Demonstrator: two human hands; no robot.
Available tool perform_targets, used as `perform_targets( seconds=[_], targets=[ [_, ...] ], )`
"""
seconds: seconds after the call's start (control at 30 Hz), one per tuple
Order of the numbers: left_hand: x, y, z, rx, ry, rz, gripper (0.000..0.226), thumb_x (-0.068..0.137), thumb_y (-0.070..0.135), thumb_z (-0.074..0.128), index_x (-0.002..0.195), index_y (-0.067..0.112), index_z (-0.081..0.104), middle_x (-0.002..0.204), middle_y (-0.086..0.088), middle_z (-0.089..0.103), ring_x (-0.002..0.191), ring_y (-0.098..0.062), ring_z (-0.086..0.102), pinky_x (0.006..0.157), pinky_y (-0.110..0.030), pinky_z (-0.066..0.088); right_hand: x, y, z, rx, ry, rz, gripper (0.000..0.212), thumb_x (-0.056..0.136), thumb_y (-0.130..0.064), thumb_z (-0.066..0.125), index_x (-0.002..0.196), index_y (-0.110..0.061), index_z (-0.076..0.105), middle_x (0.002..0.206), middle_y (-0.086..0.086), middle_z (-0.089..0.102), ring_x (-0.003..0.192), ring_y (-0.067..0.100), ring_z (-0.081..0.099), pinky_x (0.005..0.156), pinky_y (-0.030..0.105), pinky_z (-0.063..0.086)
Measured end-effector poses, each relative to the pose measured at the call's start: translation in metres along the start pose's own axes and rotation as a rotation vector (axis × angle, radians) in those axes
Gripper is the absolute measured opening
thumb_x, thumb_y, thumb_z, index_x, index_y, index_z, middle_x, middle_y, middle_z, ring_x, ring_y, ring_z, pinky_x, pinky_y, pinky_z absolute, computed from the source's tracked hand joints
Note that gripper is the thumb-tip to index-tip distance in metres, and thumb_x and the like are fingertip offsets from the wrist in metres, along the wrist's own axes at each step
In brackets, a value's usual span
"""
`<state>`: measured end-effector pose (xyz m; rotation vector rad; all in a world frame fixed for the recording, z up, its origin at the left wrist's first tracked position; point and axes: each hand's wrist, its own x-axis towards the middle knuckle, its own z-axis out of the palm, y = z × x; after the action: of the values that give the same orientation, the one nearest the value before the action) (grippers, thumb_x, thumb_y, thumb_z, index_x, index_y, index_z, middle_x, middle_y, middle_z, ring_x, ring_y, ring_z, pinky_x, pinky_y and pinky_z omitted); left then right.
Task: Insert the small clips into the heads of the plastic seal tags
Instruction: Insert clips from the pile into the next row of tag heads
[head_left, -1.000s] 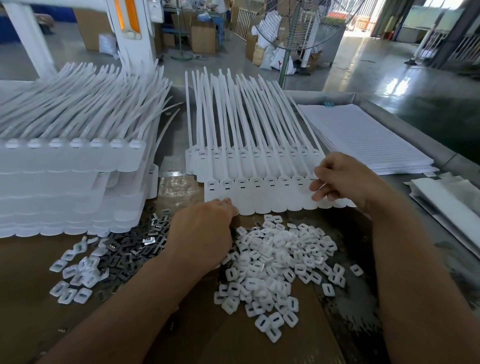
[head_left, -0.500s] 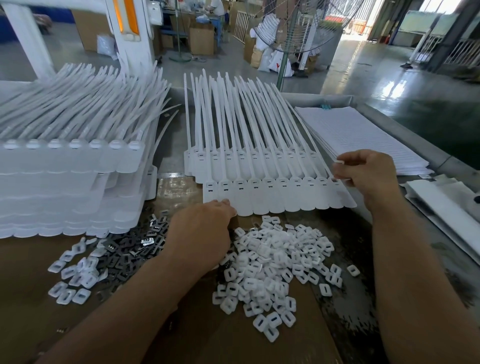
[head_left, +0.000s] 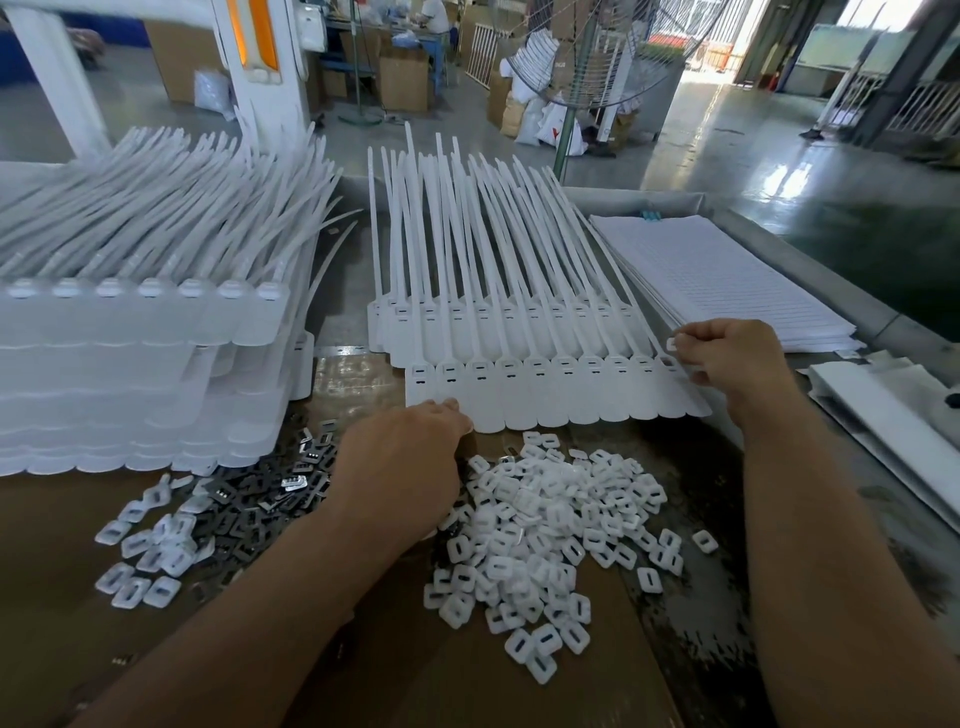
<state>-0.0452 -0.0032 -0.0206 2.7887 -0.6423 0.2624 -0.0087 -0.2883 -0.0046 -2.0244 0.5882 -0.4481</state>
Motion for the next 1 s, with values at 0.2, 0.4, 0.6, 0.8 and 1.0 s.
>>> perform_targets(
  seconds=[0.2,0.4,0.6,0.8,1.0],
  targets=[
    [0.0003,0.0004,-0.001,-0.004,-0.006,0.007,0.044,0.088,0.01,0.039,0.126,0.03,0.05,0.134,0.014,0.048,0.115,-0.01,0.052,0.086,-0.025,0.045,0.002,0.0007,0.003,-0.058,-0.054,0.075,0.009,0.087,-0.009,0.06,0.087,-0.007,0.068,0.093,0.009,0.062,0.089,0.022,0.053,0.079,0.034,0.044],
    [0.0001,0.0013,-0.0002,0.005,-0.008,0.005,0.042,0.088,0.01,0.039,0.123,0.029,0.052,0.13,0.012,0.051,0.114,-0.01,0.052,0.086,-0.025,0.045,-0.0005,-0.0001,0.0045,-0.116,-0.094,0.08,0.008,0.088,-0.008,0.059,0.09,-0.01,0.066,0.098,0.009,0.06,0.095,0.023,0.052,0.078,0.031,0.042],
    [-0.0004,0.0015,0.0,0.005,-0.011,0.005,0.043,0.088,0.011,0.039,0.125,0.029,0.05,0.131,0.012,0.051,0.115,-0.01,0.052,0.086,-0.025,0.044,-0.0015,-0.0016,0.0028,-0.089,-0.091,0.109,0.008,0.088,-0.004,0.057,0.085,-0.008,0.064,0.09,0.011,0.059,0.078,0.019,0.051,0.054,0.022,0.035],
    [-0.0002,0.0013,-0.0003,-0.002,-0.016,0.003,0.044,0.088,0.01,0.04,0.126,0.029,0.05,0.133,0.013,0.05,0.116,-0.01,0.051,0.088,-0.026,0.044,-0.0005,0.0008,0.0047,-0.157,-0.084,0.077,0.008,0.088,-0.004,0.057,0.087,-0.007,0.064,0.083,0.005,0.058,0.087,0.02,0.05,0.074,0.03,0.037],
    [-0.0005,0.0005,-0.0005,0.0,-0.01,0.004,0.042,0.088,0.011,0.039,0.125,0.029,0.051,0.134,0.014,0.048,0.116,-0.009,0.051,0.086,-0.025,0.044,0.0021,0.0027,0.005,-0.162,-0.06,0.026,0.013,0.081,-0.001,0.064,0.085,-0.012,0.061,0.079,0.004,0.057,0.061,0.009,0.047,0.052,0.022,0.032]
  ],
)
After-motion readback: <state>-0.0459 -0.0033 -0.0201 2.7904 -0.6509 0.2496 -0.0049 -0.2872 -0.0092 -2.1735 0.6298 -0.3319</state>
